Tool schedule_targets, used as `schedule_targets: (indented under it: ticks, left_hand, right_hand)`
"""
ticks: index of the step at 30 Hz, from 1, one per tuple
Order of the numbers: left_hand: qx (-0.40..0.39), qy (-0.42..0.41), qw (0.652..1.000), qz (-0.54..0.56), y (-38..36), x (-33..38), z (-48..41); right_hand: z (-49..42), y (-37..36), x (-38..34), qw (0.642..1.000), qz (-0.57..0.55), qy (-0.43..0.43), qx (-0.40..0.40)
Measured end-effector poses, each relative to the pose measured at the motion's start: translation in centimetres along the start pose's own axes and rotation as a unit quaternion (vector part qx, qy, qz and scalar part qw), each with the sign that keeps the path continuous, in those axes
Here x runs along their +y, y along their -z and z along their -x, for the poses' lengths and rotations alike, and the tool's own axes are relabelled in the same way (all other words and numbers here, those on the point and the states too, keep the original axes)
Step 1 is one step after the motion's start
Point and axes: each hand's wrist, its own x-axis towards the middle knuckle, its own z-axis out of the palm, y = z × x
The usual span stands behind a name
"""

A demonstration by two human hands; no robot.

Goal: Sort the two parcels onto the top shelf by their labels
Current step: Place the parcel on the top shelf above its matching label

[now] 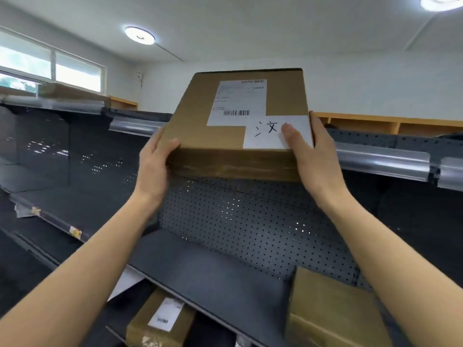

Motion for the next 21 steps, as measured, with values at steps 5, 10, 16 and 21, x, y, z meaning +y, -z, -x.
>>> schedule_targets:
  ticks: [5,10,16,21]
  left_hand:
    - [-0.023,0.016,1.0,0.002,-4.0,1.7,-6.8]
    - [0.01,0.079,0.997,-0.018,-6.5,-0.1,-12.8]
    - [0.041,0.121,0.989,-0.072,-7.9,-2.5,-17.1]
    - [0.0,0.139,0.984,-0.11,-8.2,-4.2,-19.5]
  right_hand:
    - [-8.2,0.4,-0.6,0.995,-0.017,-0.1,0.005]
    - [-13.3,-0.2,0.3,0.984,-0.057,-0.166,0.025]
    - [-16.5,-1.8,2.0,0.973,-0.084,-0.212,0.03]
    - [-18.0,-2.5,3.6,0.973,-0.046,-0.226,0.005]
